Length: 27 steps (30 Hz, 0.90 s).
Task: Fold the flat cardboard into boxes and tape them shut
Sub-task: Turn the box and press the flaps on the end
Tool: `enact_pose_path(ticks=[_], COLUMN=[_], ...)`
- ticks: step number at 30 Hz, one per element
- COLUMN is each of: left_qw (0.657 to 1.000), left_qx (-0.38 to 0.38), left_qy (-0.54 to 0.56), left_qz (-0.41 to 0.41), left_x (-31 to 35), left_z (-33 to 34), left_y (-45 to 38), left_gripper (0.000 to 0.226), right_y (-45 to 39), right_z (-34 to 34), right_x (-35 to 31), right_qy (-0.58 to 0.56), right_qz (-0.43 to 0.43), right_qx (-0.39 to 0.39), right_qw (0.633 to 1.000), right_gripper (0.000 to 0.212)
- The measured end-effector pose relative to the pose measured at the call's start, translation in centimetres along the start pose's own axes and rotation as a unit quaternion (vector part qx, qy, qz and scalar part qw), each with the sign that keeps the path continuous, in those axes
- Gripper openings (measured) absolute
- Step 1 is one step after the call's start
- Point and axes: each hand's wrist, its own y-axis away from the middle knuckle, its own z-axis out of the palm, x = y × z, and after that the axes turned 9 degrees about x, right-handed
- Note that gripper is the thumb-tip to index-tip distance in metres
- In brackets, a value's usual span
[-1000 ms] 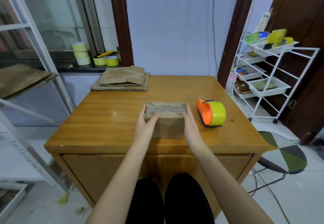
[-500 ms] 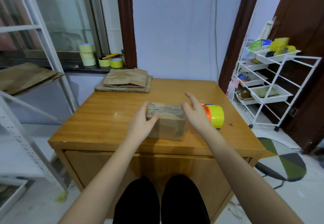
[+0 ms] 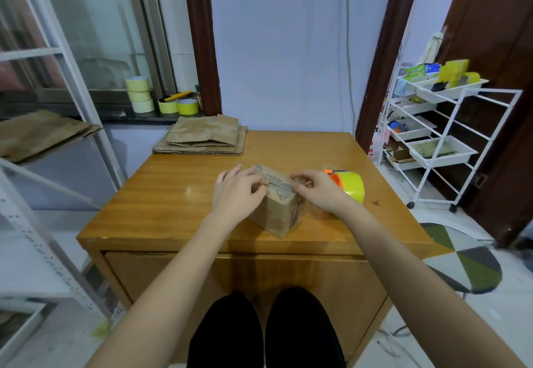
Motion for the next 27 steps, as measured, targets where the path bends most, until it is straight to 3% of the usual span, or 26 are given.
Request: enact_pose_path(ticks=[8,14,18,20,22,25,27], left_qw=[0.998,0.998,0.991,0.978,0.972,0.980,0.983], left_qx=[-0.041,-0.009,0.071,0.084,0.033,-0.035,-0.029], left_qy=[-0.055,-0.039,0.078,0.166,0.210,0.130,0.056], left_qz=[0.013,0.046,0.088,0.099,0.097,0.144,0.174], left_x=[-0.1,0.1,-0.5,-0.9,-1.5,-2.3,-2.5], left_z=[0.1,0.7,0.8,0.5,0.6,1.9,3.1], left_y=[-1.6,-3.1,-2.4,-0.8,0.8,2.5,3.0], left_gripper=[0.032,0.028,0.027,0.033,0.053,0.103,0.116], right_y=[1.1,1.9,2.9,3.5,3.9,3.9,3.8], right_z=[0.5,1.1,1.3,1.2,1.3,1.8,2.7], right_x=[-0.8,-1.0,-0.1,0.8,2.0,3.7,4.3], right_qy=[0.076,0.167,0.142,0.105,0.100,0.140,0.174], right_qz=[-0.026,-0.050,-0.131,-0.207,-0.245,-0.266,-0.288], right_qx=[0.063,0.083,0.186,0.178,0.131,0.074,0.074], right_qw=[0.995,0.981,0.963,0.956,0.955,0.951,0.939], right_gripper=[0.020,0.023,0.024,0.039,0.065,0.101,0.114])
